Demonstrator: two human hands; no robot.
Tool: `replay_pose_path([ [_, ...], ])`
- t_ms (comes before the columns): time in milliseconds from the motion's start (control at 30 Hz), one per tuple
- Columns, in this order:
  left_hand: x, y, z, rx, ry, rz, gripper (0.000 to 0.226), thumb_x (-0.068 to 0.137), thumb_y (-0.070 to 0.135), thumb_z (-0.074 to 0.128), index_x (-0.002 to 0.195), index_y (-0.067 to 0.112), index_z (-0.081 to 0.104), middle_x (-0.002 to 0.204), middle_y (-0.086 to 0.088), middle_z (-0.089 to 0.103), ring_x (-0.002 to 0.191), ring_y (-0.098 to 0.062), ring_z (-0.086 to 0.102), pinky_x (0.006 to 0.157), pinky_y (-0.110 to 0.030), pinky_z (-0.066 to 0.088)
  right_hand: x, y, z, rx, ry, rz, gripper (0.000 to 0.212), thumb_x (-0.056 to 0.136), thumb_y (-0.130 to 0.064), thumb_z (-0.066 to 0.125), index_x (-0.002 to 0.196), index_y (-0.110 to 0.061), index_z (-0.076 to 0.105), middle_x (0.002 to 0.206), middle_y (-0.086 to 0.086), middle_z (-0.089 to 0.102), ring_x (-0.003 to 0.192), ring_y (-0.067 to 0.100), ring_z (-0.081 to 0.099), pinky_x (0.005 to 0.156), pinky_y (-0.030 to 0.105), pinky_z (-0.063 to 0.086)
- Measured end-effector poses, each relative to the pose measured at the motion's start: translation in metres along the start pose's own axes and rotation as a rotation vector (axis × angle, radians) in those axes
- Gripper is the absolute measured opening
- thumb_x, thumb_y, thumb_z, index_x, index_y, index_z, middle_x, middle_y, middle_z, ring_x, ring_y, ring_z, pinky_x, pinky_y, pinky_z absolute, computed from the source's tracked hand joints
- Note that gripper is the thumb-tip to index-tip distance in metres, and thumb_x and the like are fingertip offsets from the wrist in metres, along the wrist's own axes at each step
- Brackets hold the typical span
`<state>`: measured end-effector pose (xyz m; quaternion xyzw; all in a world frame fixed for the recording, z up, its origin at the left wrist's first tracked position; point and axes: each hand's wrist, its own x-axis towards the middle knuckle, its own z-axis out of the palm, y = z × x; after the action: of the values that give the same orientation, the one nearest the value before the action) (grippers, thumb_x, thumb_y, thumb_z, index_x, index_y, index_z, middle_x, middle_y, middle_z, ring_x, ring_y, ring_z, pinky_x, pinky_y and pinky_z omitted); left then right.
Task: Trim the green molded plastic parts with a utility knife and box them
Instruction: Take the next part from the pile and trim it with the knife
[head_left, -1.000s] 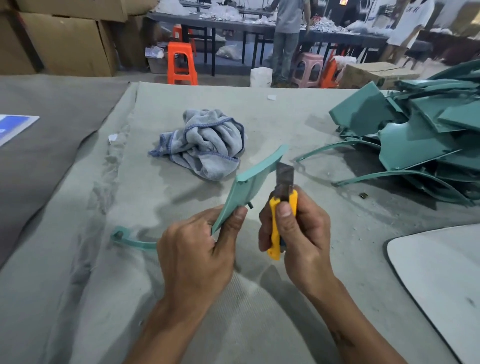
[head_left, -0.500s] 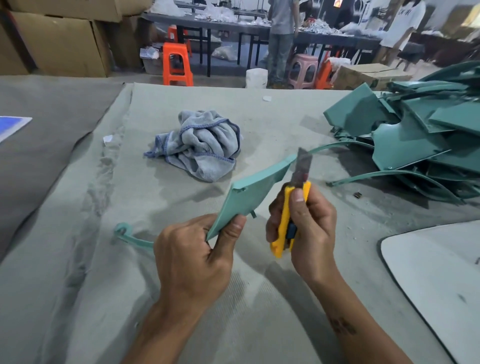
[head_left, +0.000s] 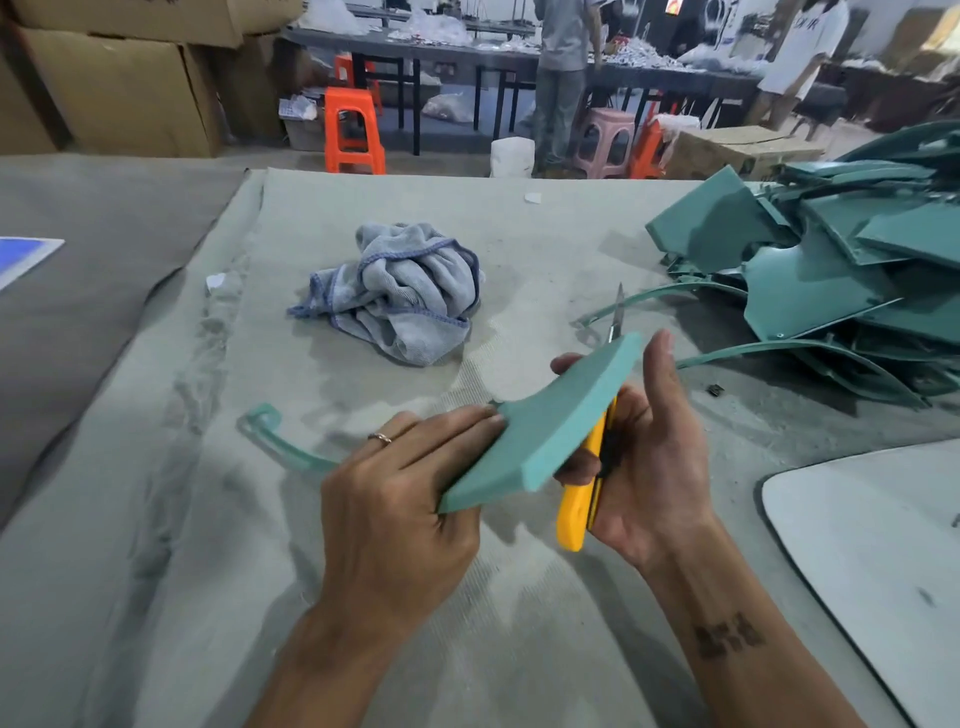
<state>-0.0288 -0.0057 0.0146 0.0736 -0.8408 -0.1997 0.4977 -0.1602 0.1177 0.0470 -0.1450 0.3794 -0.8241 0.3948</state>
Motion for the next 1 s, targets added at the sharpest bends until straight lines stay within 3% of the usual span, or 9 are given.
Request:
replay_pose_path([
  [100, 0.002, -0.001, -0.001, 0.034, -0.08, 0.007, 0.055, 0.075, -0.003, 0.065, 0.123, 0.022, 0.075, 0.125, 0.013, 0.071, 0.103, -0.02, 0.067, 0.082, -0.047, 0.048, -0.002, -0.004, -0.003, -0.008, 0.05, -0.052, 0.057, 0.089, -0.062, 0.061, 0.099, -0.007, 0.073, 0.066, 0.008, 0.044, 0.039, 0.015, 0.043, 0.04, 0.022, 0.041],
  [200, 0.002, -0.002, -0.001, 0.095, -0.193, 0.012, 0.065, 0.07, 0.006, 0.067, 0.132, 0.027, 0.069, 0.139, 0.014, 0.062, 0.132, -0.024, 0.054, 0.097, -0.058, 0.038, -0.004, -0.01, -0.007, -0.056, 0.002, -0.124, 0.045, 0.09, -0.056, 0.064, 0.098, -0.013, 0.074, 0.064, 0.008, 0.045, 0.04, 0.015, 0.042, 0.044, 0.023, 0.04],
  [267, 0.0, -0.002, 0.001, 0.162, -0.261, 0.012, 0.066, 0.076, 0.013, 0.065, 0.14, 0.028, 0.062, 0.151, 0.009, 0.052, 0.147, -0.026, 0.038, 0.103, -0.065, 0.029, -0.005, -0.013, -0.008, -0.098, -0.088, -0.144, 0.053, 0.079, -0.064, 0.077, 0.104, -0.017, 0.074, 0.073, 0.008, 0.051, 0.041, 0.014, 0.043, 0.045, 0.022, 0.04],
  [367, -0.003, -0.002, 0.005, 0.316, -0.399, -0.026, 0.083, 0.079, 0.031, 0.06, 0.158, 0.027, 0.035, 0.169, -0.005, 0.021, 0.157, -0.038, 0.004, 0.111, -0.073, 0.018, -0.007, -0.012, -0.004, -0.193, -0.198, -0.18, 0.062, 0.067, -0.058, 0.091, 0.109, -0.017, 0.072, 0.078, 0.008, 0.055, 0.04, 0.016, 0.046, 0.043, 0.021, 0.043],
  [467, -0.008, -0.005, 0.005, 0.307, -0.494, -0.066, 0.113, 0.074, 0.051, 0.073, 0.164, 0.025, 0.009, 0.171, -0.01, -0.004, 0.154, -0.043, -0.017, 0.113, -0.079, 0.007, -0.01, -0.006, 0.003, -0.362, -0.137, -0.333, 0.051, 0.067, -0.051, 0.092, 0.104, -0.02, 0.075, 0.084, 0.005, 0.06, 0.058, 0.018, 0.055, 0.049, 0.029, 0.049],
  [567, -0.006, 0.002, 0.003, 0.138, -0.468, -0.057, 0.11, 0.081, 0.068, 0.063, 0.164, 0.021, 0.01, 0.172, -0.002, -0.001, 0.157, -0.033, -0.012, 0.116, -0.074, 0.003, -0.012, -0.004, 0.005, -0.438, -0.026, -0.471, 0.036, 0.069, -0.048, 0.092, 0.097, -0.029, 0.077, 0.085, -0.002, 0.065, 0.069, 0.014, 0.061, 0.057, 0.03, 0.052],
  [733, 0.0, 0.014, -0.004, -0.308, -0.535, -0.18, 0.119, 0.075, 0.069, 0.067, 0.164, 0.025, 0.001, 0.171, 0.014, 0.001, 0.158, -0.016, -0.005, 0.121, -0.063, 0.0, -0.013, -0.008, 0.003, -0.489, -0.012, -0.538, 0.033, 0.073, -0.051, 0.091, 0.092, -0.029, 0.074, 0.083, -0.001, 0.07, 0.066, 0.018, 0.061, 0.053, 0.035, 0.052],
  [833, -0.004, 0.015, -0.004, -0.34, -0.57, -0.198, 0.126, 0.074, 0.076, 0.063, 0.162, 0.027, -0.012, 0.17, 0.014, -0.011, 0.157, -0.015, -0.015, 0.12, -0.063, -0.007, -0.014, -0.004, 0.004, -0.558, -0.035, -0.52, 0.035, 0.076, -0.058, 0.087, 0.092, -0.029, 0.076, 0.074, 0.004, 0.064, 0.057, 0.022, 0.056, 0.045, 0.03, 0.048],
  [1000, -0.002, 0.016, -0.004, -0.44, -0.539, -0.263, 0.112, 0.081, 0.065, 0.062, 0.163, 0.029, -0.006, 0.17, 0.017, -0.01, 0.156, -0.013, -0.016, 0.12, -0.063, -0.01, -0.013, 0.002, 0.007, -0.579, -0.157, -0.44, 0.038, 0.084, -0.062, 0.077, 0.084, -0.025, 0.071, 0.063, -0.001, 0.058, 0.044, 0.014, 0.055, 0.04, 0.023, 0.045],
])
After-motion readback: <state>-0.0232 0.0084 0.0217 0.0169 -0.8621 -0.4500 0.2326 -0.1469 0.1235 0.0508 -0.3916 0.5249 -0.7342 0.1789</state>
